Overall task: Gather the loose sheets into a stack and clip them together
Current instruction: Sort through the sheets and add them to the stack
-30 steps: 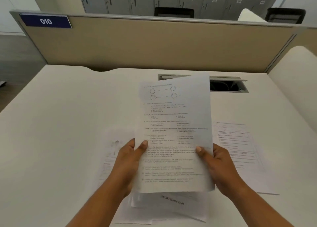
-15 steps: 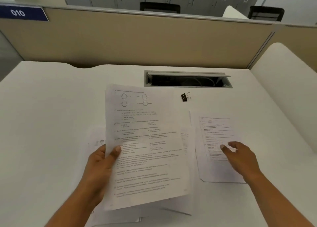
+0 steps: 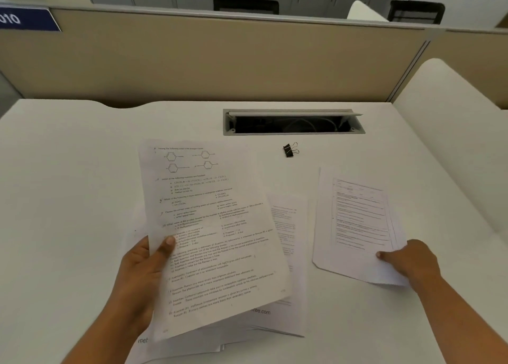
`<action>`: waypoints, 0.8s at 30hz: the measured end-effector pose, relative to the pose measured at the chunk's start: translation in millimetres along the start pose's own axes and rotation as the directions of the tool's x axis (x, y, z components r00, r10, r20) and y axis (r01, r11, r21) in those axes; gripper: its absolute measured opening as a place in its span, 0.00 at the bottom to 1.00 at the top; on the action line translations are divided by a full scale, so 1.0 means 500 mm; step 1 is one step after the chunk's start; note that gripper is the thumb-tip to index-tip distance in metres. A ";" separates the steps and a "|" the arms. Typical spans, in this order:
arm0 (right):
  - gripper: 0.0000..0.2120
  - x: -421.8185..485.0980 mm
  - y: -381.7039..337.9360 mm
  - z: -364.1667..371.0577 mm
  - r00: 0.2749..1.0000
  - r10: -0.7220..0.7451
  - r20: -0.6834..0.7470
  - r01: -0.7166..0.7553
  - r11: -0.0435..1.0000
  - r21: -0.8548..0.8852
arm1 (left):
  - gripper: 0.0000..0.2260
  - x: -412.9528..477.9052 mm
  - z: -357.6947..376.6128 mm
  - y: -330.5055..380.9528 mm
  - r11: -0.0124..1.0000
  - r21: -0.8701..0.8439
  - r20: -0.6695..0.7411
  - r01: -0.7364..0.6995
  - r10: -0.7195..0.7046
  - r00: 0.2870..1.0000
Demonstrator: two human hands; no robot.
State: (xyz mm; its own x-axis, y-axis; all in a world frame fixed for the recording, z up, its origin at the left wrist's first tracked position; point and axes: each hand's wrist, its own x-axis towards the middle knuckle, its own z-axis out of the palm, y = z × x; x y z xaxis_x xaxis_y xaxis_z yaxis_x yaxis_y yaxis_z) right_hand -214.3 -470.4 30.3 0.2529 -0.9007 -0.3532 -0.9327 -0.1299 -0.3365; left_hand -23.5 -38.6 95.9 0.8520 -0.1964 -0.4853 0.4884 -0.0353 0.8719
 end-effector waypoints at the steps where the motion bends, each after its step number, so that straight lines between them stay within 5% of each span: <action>1: 0.24 0.000 0.002 -0.005 1.000 -0.009 -0.018 0.009 0.999 0.040 | 0.09 0.001 -0.001 -0.001 1.000 -0.002 -0.001 0.000 0.000 1.000; 8: 0.12 -0.038 -0.006 -0.075 0.989 -0.087 -0.117 0.133 0.869 0.477 | 0.09 0.009 -0.012 0.000 1.000 0.000 -0.026 -0.008 0.008 1.000; 16: 0.11 -0.190 -0.096 -0.120 0.960 -0.275 0.057 0.075 0.448 0.891 | 0.07 0.009 -0.003 0.010 1.000 -0.016 -0.033 -0.009 0.008 0.999; 21: 0.24 -0.282 -0.166 -0.080 0.868 -0.471 0.155 0.100 0.471 0.876 | 0.08 0.001 0.016 0.009 0.998 -0.050 0.007 0.025 -0.025 1.000; 24: 0.17 -0.320 -0.198 -0.042 0.812 -0.541 0.218 0.102 0.500 0.860 | 0.09 -0.004 0.028 0.007 0.998 -0.056 0.033 0.040 -0.038 0.999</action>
State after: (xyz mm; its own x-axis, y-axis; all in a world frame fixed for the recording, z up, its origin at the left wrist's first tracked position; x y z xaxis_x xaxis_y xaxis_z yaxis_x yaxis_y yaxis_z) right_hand -168.1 -322.1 138.5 0.7663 -0.5707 -0.2950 -0.2193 0.1992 -0.9551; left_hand -26.0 -51.8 100.8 0.8260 -0.2272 -0.5159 0.5320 0.0118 0.8466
